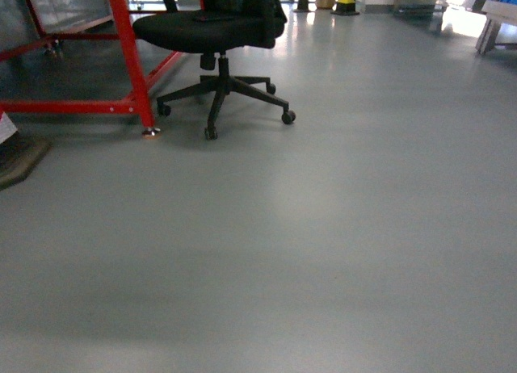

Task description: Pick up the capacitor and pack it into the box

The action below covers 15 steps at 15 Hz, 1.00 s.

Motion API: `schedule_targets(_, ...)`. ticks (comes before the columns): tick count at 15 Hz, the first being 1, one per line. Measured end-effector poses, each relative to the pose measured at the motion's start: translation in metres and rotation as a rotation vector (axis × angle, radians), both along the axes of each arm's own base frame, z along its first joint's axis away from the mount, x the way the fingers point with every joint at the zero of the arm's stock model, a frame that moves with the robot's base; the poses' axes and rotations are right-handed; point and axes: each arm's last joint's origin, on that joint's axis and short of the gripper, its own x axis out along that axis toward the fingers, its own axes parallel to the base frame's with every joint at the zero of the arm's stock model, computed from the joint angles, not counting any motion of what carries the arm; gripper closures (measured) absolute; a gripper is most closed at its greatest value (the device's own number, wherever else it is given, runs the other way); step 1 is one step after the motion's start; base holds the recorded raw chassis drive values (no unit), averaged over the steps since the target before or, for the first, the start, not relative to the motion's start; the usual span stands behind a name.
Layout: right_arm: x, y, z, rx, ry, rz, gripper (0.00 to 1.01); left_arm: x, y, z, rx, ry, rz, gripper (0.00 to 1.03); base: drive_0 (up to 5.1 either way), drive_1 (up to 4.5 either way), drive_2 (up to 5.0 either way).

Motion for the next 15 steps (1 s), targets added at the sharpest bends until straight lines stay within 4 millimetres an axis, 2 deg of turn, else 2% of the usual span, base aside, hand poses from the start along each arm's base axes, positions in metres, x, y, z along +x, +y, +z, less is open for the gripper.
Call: schedule_targets(15, 0.0, 0.0, 0.0002, 0.0, -0.002, 0.0, 0.03, 0.0, 0.0, 0.0003, 0.0, -0.003, 0.001, 0.6, -5.2, 2.29, 2.3)
